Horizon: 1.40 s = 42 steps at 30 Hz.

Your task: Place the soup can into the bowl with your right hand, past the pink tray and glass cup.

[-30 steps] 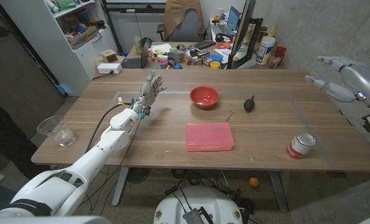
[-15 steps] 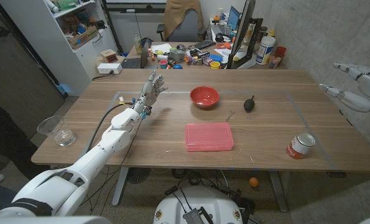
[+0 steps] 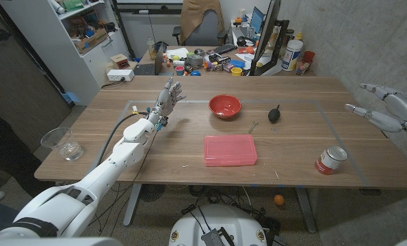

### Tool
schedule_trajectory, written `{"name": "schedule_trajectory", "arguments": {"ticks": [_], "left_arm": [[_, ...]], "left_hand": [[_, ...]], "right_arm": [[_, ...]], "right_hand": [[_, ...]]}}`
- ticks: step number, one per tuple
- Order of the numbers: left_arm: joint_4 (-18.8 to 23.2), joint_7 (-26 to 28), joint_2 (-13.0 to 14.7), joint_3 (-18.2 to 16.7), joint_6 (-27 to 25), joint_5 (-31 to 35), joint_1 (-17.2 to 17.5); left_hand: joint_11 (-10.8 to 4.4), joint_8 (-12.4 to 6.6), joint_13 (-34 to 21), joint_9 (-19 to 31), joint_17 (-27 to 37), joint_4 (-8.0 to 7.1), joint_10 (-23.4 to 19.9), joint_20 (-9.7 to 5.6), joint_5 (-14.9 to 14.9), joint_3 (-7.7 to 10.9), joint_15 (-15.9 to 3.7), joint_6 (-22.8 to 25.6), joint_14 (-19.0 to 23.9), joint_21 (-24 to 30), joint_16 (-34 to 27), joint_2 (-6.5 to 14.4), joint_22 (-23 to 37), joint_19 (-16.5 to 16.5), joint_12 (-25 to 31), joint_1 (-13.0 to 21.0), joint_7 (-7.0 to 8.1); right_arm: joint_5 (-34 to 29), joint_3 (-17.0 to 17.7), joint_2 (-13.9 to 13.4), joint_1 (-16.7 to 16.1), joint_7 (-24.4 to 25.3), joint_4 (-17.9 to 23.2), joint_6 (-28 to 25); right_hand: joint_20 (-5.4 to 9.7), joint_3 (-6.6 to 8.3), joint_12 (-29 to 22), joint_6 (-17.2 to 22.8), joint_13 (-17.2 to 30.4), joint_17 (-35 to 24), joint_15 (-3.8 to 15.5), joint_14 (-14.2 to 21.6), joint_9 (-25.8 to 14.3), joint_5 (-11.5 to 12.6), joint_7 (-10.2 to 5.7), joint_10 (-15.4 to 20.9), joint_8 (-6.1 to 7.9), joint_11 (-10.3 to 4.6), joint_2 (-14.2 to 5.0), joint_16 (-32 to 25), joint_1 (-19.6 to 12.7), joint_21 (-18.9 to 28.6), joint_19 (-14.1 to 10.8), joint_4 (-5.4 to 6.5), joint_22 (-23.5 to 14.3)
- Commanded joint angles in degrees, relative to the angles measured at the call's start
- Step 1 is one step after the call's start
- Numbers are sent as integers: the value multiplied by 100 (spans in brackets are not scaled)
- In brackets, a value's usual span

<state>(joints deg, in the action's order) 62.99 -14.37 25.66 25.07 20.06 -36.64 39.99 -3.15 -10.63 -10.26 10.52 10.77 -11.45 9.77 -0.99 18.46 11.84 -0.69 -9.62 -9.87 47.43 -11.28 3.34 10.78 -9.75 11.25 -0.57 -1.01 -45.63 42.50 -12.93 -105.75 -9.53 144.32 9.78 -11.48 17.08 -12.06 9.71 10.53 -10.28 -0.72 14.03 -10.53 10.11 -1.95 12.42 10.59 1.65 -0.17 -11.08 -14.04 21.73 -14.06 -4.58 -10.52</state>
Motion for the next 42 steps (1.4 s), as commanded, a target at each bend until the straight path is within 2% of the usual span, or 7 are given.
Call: {"name": "schedule_trajectory", "arguments": {"ticks": [1,30,42], "left_arm": [[5,23,0,23,-43,22,0],[-150,-34,-41,62,-59,49,-92],[-259,-78,-62,79,-62,55,-128]], "left_hand": [[26,-30,-19,18,12,3,1734,38,57,1,16,-1647,-1644,-41,-18,733,19,-1805,13,9,14],[31,-31,-19,18,12,2,1740,50,69,1,30,-1645,-1646,-58,-18,735,21,-1803,13,7,20],[37,-30,-19,18,13,1,1741,52,73,3,33,-1649,-1647,-64,-18,738,22,-1802,14,7,25]], "right_arm": [[5,-366,-256,-5,-170,-327,-141],[-257,-925,-879,-246,-365,-454,-829],[-275,-1139,-1150,-275,-665,-536,-1249]], "right_hand": [[-42,-6,11,-57,21,-19,-28,-46,-25,40,6,-51,1,-10,-13,7,43,-21,-8,23,-23],[-44,-15,17,-128,23,-11,-24,15,-26,48,7,-96,5,2,-33,6,44,-82,4,16,-25],[-53,-37,29,-167,23,-13,-10,34,-26,51,19,-140,5,10,-24,9,68,-78,-70,21,-26]]}}
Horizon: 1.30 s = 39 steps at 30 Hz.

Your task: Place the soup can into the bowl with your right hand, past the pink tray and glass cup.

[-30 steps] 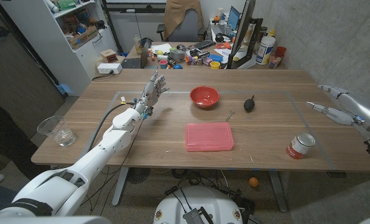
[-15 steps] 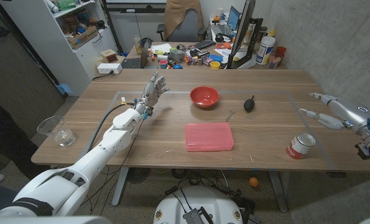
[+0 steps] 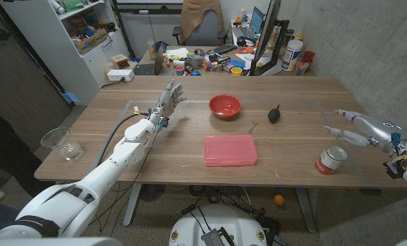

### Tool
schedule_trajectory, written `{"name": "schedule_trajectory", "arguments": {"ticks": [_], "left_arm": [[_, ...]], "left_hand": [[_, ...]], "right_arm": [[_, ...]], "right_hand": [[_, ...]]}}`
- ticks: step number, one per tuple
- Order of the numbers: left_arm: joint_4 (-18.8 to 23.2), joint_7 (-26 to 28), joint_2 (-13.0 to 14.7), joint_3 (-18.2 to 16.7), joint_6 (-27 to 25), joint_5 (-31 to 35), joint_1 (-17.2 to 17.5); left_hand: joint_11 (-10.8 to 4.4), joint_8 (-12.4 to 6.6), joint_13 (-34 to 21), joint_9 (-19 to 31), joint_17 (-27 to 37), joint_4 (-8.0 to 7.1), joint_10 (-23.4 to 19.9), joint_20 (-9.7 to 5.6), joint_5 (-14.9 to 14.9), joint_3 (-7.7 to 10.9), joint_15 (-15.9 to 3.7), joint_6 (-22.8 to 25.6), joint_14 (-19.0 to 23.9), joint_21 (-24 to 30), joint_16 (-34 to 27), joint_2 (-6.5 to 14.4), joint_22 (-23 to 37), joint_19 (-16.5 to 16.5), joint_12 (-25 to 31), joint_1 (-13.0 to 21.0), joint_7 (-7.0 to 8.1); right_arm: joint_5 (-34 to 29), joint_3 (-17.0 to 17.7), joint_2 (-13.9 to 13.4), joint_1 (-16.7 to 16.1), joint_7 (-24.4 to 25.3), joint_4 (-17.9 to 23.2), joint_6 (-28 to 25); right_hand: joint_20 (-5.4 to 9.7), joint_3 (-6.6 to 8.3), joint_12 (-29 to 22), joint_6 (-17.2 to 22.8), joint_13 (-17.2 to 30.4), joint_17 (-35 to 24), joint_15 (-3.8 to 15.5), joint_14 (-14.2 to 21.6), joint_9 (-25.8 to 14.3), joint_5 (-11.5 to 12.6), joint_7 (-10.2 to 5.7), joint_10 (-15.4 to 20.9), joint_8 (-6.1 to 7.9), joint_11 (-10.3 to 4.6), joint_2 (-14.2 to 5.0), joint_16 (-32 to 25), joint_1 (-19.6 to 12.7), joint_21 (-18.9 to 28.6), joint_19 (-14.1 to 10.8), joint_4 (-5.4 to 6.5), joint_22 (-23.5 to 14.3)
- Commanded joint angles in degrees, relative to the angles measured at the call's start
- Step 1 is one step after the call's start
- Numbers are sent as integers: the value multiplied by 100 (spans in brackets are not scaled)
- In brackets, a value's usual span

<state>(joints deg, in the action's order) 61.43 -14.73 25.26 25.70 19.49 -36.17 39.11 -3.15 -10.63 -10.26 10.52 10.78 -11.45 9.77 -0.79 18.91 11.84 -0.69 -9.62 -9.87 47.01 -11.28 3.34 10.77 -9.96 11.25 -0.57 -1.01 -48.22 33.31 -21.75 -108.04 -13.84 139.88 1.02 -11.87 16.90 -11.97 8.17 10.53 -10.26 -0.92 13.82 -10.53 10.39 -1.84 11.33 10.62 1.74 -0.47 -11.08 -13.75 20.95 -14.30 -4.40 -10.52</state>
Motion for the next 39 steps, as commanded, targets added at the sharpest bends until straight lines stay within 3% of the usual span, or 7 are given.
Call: {"name": "schedule_trajectory", "arguments": {"ticks": [1,27,32,37,39], "left_arm": [[-122,-54,-26,20,-6,8,-47],[-664,-393,-217,74,101,-15,-321],[-803,-437,-269,79,124,-15,-393],[-949,-497,-331,83,163,-19,-465],[-1006,-523,-356,84,181,-21,-492]], "left_hand": [[34,-29,-19,19,12,1,1742,35,28,3,32,-1650,-1649,-23,-18,738,22,-1782,13,7,22],[64,-35,-19,19,13,-4,1744,48,40,12,40,-1634,-1648,-36,-19,750,24,-1780,15,4,34],[66,-36,-19,19,13,-4,1741,52,42,14,48,-1631,-1644,-38,-21,751,24,-1778,16,4,34],[69,-37,-19,19,13,-5,1742,51,45,17,55,-1627,-1644,-40,-21,753,25,-1773,16,4,35],[65,-37,-19,19,13,-5,1740,50,46,18,58,-1626,-1642,-40,-21,753,25,-1771,17,4,35]], "right_arm": [[-15,-249,-286,-40,-266,-100,-430],[-309,-854,-1095,8,-989,-329,-1778],[-339,-954,-1266,-5,-1140,-340,-2053],[-472,-1077,-1459,2,-1317,-307,-2383],[-503,-1112,-1521,-1,-1359,-290,-2477]], "right_hand": [[-11,-21,22,-12,24,-15,10,55,-27,23,8,-35,3,1,7,10,42,-2,-47,3,-26],[-19,-68,63,-180,27,-11,26,65,-32,47,88,-205,-17,-14,66,30,27,4,-235,-35,-25],[-11,-96,57,-201,28,-13,20,105,-34,54,97,-223,-7,-11,96,19,44,38,-376,-38,-26],[6,-148,36,-268,30,-12,37,334,-38,84,140,-244,8,-10,136,-30,64,164,-840,-44,-29],[-1,-155,31,-272,30,-12,46,358,-39,87,142,-239,11,-7,143,-32,65,178,-898,-46,-29]]}}
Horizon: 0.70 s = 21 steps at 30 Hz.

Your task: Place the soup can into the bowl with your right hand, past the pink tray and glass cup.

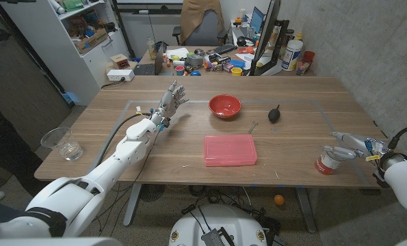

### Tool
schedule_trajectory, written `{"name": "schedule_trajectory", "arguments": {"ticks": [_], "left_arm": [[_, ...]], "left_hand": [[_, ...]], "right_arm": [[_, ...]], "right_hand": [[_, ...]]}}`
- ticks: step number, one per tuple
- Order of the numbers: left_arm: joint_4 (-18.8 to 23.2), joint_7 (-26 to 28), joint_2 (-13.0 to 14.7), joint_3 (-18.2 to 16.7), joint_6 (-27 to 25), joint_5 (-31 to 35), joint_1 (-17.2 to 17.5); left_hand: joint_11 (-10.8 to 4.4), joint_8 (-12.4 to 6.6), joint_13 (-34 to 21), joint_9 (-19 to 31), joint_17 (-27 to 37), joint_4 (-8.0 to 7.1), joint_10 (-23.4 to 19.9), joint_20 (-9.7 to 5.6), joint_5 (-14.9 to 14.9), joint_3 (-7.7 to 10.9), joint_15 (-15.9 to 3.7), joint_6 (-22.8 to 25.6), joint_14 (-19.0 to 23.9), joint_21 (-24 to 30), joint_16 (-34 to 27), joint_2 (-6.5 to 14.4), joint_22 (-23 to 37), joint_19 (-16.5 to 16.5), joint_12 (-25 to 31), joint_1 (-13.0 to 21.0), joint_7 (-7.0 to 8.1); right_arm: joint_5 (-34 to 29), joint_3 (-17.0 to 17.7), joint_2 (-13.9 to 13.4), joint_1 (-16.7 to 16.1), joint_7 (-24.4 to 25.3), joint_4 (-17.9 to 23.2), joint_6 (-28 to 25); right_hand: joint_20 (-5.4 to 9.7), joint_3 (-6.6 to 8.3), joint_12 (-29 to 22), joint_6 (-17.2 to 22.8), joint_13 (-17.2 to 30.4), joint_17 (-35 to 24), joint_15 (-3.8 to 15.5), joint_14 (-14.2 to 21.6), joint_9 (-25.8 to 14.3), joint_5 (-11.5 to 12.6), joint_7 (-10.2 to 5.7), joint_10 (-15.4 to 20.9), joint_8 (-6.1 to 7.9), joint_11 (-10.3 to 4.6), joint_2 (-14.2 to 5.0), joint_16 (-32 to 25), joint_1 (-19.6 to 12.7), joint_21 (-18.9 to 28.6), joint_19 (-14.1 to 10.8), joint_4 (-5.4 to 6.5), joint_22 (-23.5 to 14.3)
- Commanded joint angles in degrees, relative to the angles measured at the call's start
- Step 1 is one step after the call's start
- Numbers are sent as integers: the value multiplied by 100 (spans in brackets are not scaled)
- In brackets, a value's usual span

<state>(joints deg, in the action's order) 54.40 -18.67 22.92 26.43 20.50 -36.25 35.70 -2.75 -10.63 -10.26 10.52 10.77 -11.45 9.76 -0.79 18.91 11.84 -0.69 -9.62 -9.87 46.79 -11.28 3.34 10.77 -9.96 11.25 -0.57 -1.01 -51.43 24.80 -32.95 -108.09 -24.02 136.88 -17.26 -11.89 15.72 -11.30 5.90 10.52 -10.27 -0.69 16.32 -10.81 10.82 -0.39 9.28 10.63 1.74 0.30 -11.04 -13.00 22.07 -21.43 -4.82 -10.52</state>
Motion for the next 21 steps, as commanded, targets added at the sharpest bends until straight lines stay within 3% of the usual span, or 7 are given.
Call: {"name": "schedule_trajectory", "arguments": {"ticks": [1,6,8,15,18,20,21], "left_arm": [[-324,-135,-131,13,84,-12,-162],[-414,-165,-166,18,115,0,-204],[-440,-169,-178,13,124,-5,-212],[-445,-163,-178,-3,142,-7,-202],[-428,-155,-171,-8,146,-5,-193],[-415,-150,-165,-11,144,-4,-187],[-409,-146,-163,-12,143,-4,-185]], "left_hand": [[25,-36,-19,19,13,-5,1743,52,46,18,59,-1627,-1642,-18,-21,753,25,-1771,17,4,38],[32,-36,-19,19,13,-5,1739,52,48,20,62,-1626,-1640,-20,-22,753,25,-1770,18,3,40],[32,-36,-19,19,13,-5,1742,57,49,20,61,-1627,-1643,-23,-21,753,25,-1775,17,3,39],[37,-41,-19,20,14,-6,1736,65,52,21,63,-1610,-1634,-28,-24,750,26,-1777,20,2,43],[39,-42,-19,20,14,-6,1733,65,53,21,66,-1608,-1630,-28,-26,750,26,-1774,21,1,43],[42,-41,-19,20,14,-6,1730,68,54,21,68,-1610,-1630,-29,-26,749,27,-1773,23,1,44],[42,-42,-19,20,14,-6,1729,69,54,21,67,-1607,-1628,-30,-26,748,27,-1776,23,0,44]], "right_arm": [[-175,-268,-422,2,-353,15,-683],[-209,-348,-585,31,-551,36,-942],[-199,-379,-657,63,-650,31,-1048],[-186,-477,-884,124,-832,25,-1328],[-169,-507,-968,139,-881,28,-1423],[-154,-525,-1013,146,-876,25,-1466],[-166,-548,-1043,156,-885,25,-1507]], "right_hand": [[0,-41,-38,-47,30,-11,26,116,-10,45,-1,-33,11,-13,71,-36,-10,72,-208,-4,-28],[-4,-63,-40,-128,31,-10,41,218,-13,55,-10,-52,-1,-17,90,-49,-7,121,-406,-10,-25],[5,-86,-57,-152,32,-14,95,467,-16,74,-12,-52,26,-8,90,-80,-18,232,-846,-19,-18],[474,-113,-135,-158,30,-39,389,1445,-17,97,14,168,62,-11,52,-233,-73,491,-1831,-44,-16],[850,-115,-160,-138,30,-59,624,1995,-18,101,21,303,74,-4,26,-311,-128,709,-2404,-69,-73],[1397,-128,-178,-120,33,-112,858,2761,-20,102,36,447,80,-29,-16,-486,-153,972,-2928,-70,-151],[1521,-130,-195,-119,34,-126,930,3048,-20,104,48,533,79,-54,-30,-555,-168,1083,-3127,-75,-181]]}}
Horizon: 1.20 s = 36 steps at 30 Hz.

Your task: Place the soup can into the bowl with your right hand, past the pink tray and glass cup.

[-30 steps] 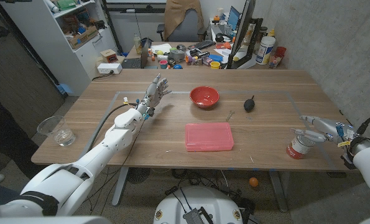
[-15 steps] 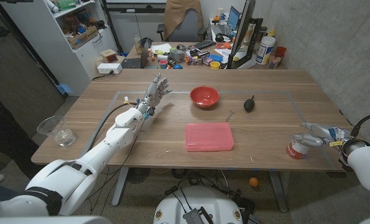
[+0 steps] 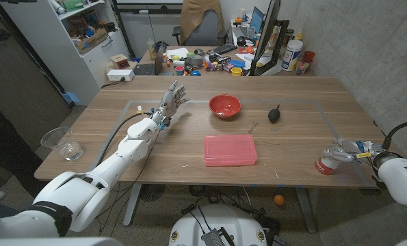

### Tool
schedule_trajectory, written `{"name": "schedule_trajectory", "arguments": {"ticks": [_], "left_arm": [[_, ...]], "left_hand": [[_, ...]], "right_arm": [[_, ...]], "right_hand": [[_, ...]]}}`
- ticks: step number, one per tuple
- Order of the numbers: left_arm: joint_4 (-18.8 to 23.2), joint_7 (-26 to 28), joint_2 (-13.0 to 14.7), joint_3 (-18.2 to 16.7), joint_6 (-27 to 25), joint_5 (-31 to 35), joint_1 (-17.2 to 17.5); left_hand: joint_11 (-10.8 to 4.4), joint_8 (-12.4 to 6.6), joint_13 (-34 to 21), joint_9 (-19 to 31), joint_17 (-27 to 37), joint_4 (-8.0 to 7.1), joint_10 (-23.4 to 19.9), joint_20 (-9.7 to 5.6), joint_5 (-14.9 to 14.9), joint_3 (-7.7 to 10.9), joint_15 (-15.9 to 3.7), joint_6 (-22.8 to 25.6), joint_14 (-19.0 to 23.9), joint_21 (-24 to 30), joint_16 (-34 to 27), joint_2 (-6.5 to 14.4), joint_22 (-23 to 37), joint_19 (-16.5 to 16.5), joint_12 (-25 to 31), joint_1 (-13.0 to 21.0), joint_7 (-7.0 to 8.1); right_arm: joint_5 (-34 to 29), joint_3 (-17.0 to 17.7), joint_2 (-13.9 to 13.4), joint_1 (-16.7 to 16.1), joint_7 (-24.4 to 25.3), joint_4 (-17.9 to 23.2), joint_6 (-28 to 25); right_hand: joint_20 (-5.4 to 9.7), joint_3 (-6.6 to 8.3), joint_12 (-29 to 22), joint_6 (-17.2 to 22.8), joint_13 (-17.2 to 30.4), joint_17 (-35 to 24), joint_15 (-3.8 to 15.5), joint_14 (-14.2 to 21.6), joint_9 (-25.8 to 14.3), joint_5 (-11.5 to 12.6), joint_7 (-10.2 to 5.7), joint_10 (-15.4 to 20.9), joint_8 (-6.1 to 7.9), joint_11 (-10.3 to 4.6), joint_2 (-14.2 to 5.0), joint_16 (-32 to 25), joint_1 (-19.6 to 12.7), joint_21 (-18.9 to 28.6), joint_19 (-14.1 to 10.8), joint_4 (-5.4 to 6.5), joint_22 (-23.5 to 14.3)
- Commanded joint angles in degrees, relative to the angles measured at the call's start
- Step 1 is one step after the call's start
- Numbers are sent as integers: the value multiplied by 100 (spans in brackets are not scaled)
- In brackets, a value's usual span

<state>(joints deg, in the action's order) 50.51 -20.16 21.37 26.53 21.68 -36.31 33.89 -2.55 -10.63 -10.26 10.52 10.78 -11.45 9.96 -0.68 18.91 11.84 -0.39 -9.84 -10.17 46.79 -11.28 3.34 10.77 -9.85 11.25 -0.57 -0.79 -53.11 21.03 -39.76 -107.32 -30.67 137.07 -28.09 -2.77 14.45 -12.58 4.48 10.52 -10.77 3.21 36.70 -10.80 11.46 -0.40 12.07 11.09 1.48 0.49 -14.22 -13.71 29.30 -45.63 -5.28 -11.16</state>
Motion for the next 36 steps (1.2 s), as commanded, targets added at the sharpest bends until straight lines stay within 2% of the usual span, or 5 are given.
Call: {"name": "schedule_trajectory", "arguments": {"ticks": [1,10,21,28,36], "left_arm": [[-16,3,-6,-23,24,1,-2],[3,10,7,-40,32,-9,20],[32,8,40,-69,37,-34,58],[20,-5,49,-74,29,-43,59],[-99,-61,16,-78,73,-51,7]], "left_hand": [[20,-42,-19,20,14,-6,1708,56,55,21,33,-1583,-1597,-31,-27,747,27,-1785,23,0,23],[25,-45,-20,20,15,-6,1703,50,58,19,33,-1570,-1590,-33,-29,744,28,-1777,25,-2,29],[23,-45,-20,21,16,-7,1706,52,63,18,42,-1563,-1591,-38,-28,744,29,-1772,23,-4,17],[25,-43,-20,21,16,-7,1702,51,66,17,38,-1564,-1587,-42,-29,744,29,-1770,24,-5,14],[34,-41,-20,21,17,-8,1701,52,68,15,44,-1565,-1587,-46,-29,743,30,-1769,25,-6,10]], "right_arm": [[-16,-195,-393,87,-226,7,-465],[4,-311,-487,114,-50,40,-676],[444,-187,-476,61,263,50,-521],[699,-127,-429,63,473,54,-452],[853,-31,-409,7,670,89,-378]], "right_hand": [[817,-13,-75,35,35,-136,733,1533,-22,44,57,356,38,-39,-69,-391,-111,519,-933,-31,-174],[1547,458,-215,682,46,-820,988,3805,-39,209,-19,1569,142,-238,-264,-1266,-1596,1652,-1917,-461,-973],[1568,1436,-235,2090,176,-1328,989,3593,-327,178,-849,2030,555,-524,-531,-1184,-4031,2133,-1373,-500,-1916],[1577,1236,-803,3008,547,-1540,969,3785,-732,31,-558,3190,1151,-355,-614,-1119,-4655,2137,-1539,-322,-1294],[1578,1094,-1107,3164,779,-1613,952,3856,-917,28,-400,3592,1334,-260,-655,-1065,-4672,2166,-1600,-241,-1091]]}}
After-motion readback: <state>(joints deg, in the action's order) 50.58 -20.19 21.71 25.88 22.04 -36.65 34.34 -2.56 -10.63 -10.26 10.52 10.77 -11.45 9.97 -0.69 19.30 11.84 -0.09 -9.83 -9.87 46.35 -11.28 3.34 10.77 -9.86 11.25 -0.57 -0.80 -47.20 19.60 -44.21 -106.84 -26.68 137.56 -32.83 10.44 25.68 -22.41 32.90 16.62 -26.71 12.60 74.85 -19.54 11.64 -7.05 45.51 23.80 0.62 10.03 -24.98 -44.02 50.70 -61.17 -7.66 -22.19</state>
